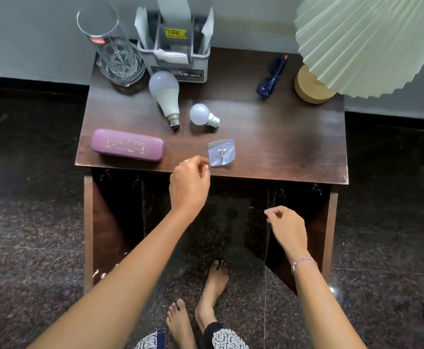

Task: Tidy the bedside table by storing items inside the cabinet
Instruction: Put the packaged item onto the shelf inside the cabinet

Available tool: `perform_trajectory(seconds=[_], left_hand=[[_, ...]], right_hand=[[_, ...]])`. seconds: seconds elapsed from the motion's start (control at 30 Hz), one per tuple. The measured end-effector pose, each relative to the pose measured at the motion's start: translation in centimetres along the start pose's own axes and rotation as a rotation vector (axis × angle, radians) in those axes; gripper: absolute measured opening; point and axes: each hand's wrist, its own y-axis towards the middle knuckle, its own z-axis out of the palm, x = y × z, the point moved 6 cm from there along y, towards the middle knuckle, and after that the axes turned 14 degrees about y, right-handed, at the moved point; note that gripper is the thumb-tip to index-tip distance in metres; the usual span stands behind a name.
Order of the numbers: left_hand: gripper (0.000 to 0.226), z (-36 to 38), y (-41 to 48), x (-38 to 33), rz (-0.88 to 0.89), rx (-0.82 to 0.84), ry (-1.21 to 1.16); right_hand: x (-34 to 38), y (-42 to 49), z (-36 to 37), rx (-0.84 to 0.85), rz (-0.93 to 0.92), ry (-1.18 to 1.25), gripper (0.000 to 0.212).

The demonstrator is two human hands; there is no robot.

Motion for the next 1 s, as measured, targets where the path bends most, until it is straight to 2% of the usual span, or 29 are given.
perform_trajectory(seconds=[0.13, 0.23, 0.33, 0.57, 0.73, 0.9, 1.0], left_hand=[[0.016, 0.2, 1.9, -0.1, -0.058, 0.014, -0.046], [0.017, 0.3, 2.8, -0.5, -0.074, 0.025, -0.076], [0.020, 0.5, 3.8, -0.9, -0.104, 0.049, -0.088], [0.016, 1.5, 4.7, -1.2, -0.171, 0.123, -0.169], [0.005, 1.8, 4.1, -0.2, -0.244, 0.145, -0.189], [0.007, 2.3, 2.1, 0.7, -0.219, 0.201, -0.220], [0.009, 1.8, 0.8, 0.8, -0.143, 0.189, -0.201]], right_hand=[[6.8, 0.4, 0.2, -0.104, -0.138, 0.272, 0.015], [10.6, 0.9, 0.6, -0.120, -0.224, 0.325, 0.019], [12.5, 1.8, 1.5, -0.075, -0.206, 0.326, 0.023], [13.0, 3.1, 2.3, -0.011, -0.129, 0.279, 0.025], [12.4, 2.7, 2.5, 0.042, -0.077, 0.366, 0.025], [10.3, 1.2, 2.5, 0.018, -0.025, 0.489, 0.035], [9.3, 0.0, 2.4, -0.002, -0.044, 0.517, 0.037]])
